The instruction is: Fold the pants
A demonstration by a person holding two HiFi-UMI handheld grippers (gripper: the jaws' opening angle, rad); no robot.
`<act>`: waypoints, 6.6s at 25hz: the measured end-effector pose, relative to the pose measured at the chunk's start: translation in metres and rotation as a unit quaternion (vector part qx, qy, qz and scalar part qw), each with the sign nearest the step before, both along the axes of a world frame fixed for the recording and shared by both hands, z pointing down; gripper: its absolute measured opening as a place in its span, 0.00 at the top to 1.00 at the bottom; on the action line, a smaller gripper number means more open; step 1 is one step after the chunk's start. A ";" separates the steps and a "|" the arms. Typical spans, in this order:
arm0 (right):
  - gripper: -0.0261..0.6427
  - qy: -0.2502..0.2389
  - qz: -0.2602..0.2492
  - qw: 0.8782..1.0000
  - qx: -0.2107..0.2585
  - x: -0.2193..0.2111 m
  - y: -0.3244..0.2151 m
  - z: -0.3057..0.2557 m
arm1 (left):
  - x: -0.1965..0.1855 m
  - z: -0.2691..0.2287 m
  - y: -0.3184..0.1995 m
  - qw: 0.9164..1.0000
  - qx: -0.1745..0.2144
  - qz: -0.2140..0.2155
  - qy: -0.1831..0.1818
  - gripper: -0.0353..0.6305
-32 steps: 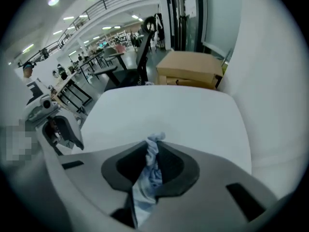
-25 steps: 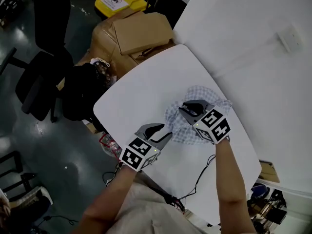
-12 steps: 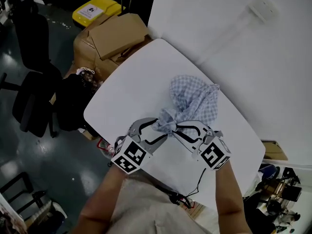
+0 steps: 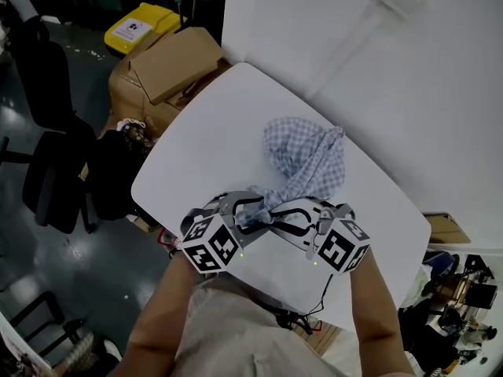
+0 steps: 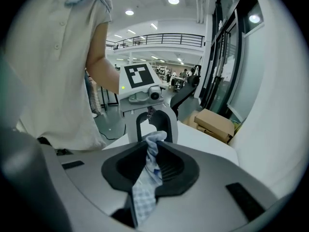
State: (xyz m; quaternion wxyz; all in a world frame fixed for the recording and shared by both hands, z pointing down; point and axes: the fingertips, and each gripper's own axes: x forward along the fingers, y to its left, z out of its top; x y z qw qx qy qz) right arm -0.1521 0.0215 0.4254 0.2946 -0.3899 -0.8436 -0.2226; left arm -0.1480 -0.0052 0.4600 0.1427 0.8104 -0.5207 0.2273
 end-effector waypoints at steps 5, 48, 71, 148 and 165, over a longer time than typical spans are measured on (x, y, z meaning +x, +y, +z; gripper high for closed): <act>0.86 0.013 -0.030 0.999 -0.011 -0.008 0.018 0.002 | -0.012 0.003 0.026 0.997 0.005 -0.069 0.030 0.59; 0.90 0.236 -0.126 0.920 0.288 -0.030 -0.186 0.152 | -0.145 0.084 0.060 0.962 -0.164 -0.218 0.003 0.59; 0.90 0.160 -0.035 0.949 0.271 0.011 -0.226 0.084 | -0.151 0.140 0.013 0.956 -0.292 -0.013 -0.025 0.88; 0.93 0.115 -0.117 0.973 0.161 -0.266 0.117 0.140 | -0.158 0.104 0.231 0.888 -0.200 -0.392 0.132 0.91; 0.81 0.111 0.106 0.988 0.036 -0.248 0.039 0.098 | -0.180 0.099 0.249 0.860 -0.227 -0.441 0.119 0.66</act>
